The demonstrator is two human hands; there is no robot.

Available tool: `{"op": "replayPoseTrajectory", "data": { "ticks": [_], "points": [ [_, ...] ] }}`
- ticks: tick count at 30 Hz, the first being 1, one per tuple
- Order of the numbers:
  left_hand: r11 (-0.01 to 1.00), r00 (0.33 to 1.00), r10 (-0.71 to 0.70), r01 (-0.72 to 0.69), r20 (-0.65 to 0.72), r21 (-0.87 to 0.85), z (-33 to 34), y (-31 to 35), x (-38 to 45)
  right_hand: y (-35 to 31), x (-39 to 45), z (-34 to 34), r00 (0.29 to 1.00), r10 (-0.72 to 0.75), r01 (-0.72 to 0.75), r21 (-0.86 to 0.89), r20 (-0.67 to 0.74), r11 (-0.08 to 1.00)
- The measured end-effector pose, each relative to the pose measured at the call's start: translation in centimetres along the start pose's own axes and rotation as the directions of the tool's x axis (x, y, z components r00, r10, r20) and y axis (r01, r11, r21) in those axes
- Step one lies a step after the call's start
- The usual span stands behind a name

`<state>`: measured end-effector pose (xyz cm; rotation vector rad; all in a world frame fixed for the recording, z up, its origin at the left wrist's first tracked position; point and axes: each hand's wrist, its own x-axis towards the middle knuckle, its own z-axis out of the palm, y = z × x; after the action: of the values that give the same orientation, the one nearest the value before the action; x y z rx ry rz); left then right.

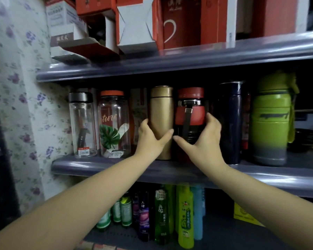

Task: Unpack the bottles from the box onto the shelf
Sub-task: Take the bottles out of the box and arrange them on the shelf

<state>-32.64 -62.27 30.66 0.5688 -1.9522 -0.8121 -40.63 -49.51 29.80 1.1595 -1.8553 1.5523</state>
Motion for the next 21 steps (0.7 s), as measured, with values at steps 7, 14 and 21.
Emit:
{"op": "replayPoseTrajectory", "data": {
  "ticks": [7,14,21],
  "points": [
    [0.993,0.991,-0.115,0.114,0.069,0.015,-0.1,-1.3,0.7,1.0,0.9,0.9,0.985,0.155,-0.160,0.070,0.071,0.985],
    [0.997,0.992,-0.076,0.078,-0.104,0.018,0.4,-1.4,0.4,2.4,1.8,0.9,0.958,0.237,-0.259,0.138,0.161,0.956],
    [0.995,0.985,-0.096,0.101,-0.141,0.027,0.8,-1.0,-0.3,2.6,1.5,0.5,0.965,0.207,-0.238,0.201,0.162,0.950]
  ]
}}
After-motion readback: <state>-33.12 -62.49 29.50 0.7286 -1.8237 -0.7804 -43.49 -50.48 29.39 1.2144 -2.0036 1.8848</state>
